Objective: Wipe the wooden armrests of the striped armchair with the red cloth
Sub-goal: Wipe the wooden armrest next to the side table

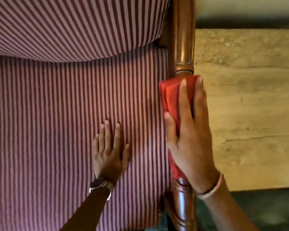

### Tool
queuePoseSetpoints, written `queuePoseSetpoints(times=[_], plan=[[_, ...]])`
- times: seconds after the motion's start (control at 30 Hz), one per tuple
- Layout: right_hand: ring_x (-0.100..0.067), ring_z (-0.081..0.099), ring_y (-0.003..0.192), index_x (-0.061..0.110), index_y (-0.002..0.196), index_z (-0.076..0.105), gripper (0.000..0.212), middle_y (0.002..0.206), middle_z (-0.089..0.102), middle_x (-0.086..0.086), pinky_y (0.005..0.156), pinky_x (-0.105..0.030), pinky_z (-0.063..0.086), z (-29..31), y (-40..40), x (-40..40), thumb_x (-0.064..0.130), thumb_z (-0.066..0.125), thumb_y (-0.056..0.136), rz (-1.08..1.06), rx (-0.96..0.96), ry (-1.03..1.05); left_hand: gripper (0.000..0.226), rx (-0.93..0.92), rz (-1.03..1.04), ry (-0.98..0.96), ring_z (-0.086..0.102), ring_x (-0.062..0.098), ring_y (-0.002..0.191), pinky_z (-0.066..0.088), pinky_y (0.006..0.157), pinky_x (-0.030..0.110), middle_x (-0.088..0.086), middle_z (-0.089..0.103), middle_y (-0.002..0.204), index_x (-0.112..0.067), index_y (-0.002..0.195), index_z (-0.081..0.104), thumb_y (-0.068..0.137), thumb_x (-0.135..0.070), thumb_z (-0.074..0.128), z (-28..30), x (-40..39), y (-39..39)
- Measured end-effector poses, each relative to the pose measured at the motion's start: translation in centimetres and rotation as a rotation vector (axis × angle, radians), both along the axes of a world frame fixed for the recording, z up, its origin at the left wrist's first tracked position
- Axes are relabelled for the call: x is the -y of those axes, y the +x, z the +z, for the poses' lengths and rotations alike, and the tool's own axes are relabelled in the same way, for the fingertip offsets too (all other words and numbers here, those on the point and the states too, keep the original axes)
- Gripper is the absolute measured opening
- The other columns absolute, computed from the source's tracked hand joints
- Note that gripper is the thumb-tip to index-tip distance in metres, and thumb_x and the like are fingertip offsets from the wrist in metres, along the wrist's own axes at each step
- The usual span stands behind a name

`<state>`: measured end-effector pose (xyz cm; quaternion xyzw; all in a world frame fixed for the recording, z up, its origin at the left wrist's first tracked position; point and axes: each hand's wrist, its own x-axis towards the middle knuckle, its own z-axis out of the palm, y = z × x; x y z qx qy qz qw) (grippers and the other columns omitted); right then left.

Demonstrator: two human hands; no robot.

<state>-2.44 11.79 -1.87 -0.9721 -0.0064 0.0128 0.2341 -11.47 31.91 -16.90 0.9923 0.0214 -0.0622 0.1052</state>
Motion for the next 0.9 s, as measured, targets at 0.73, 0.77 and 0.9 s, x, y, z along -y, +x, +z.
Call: queuePoseSetpoints(times=[0.73, 0.77, 0.9], plan=[[-0.032, 0.007, 0.161, 0.012, 0.164, 0.012, 0.062, 0.173, 0.003, -0.020, 0.126, -0.042, 0.034, -0.2, 4.6, -1.2, 0.038, 0.030, 0.110, -0.096, 0.032, -0.140, 0.067, 0.151, -0.015, 0.046, 0.019, 0.034, 0.158, 0.020, 0.125, 0.051, 0.019, 0.019, 0.169, -0.014, 0.161, 0.022, 0.102, -0.046, 0.031, -0.9, 0.1, 0.0], [-0.031, 0.011, 0.161, 0.013, 0.164, 0.014, 0.061, 0.173, 0.005, -0.019, 0.124, -0.042, 0.038, 0.1, 0.8, -1.1, 0.037, 0.032, 0.111, -0.098, 0.001, -0.130, 0.067, 0.158, -0.020, 0.045, 0.019, 0.034, 0.158, 0.019, 0.125, 0.050, 0.019, 0.018, 0.169, -0.014, 0.161, 0.022, 0.102, -0.045, 0.032, -0.9, 0.0, 0.0], [-0.034, 0.025, 0.157, 0.014, 0.164, 0.017, 0.062, 0.171, 0.012, -0.021, 0.113, -0.046, 0.051, -0.2, -3.6, -1.0, 0.036, 0.038, 0.109, -0.122, -0.035, -0.122, 0.068, 0.148, -0.015, 0.055, 0.017, 0.033, 0.158, 0.016, 0.126, 0.048, 0.018, 0.015, 0.170, -0.014, 0.161, 0.020, 0.102, -0.045, 0.032, -1.2, -0.1, -0.2]])
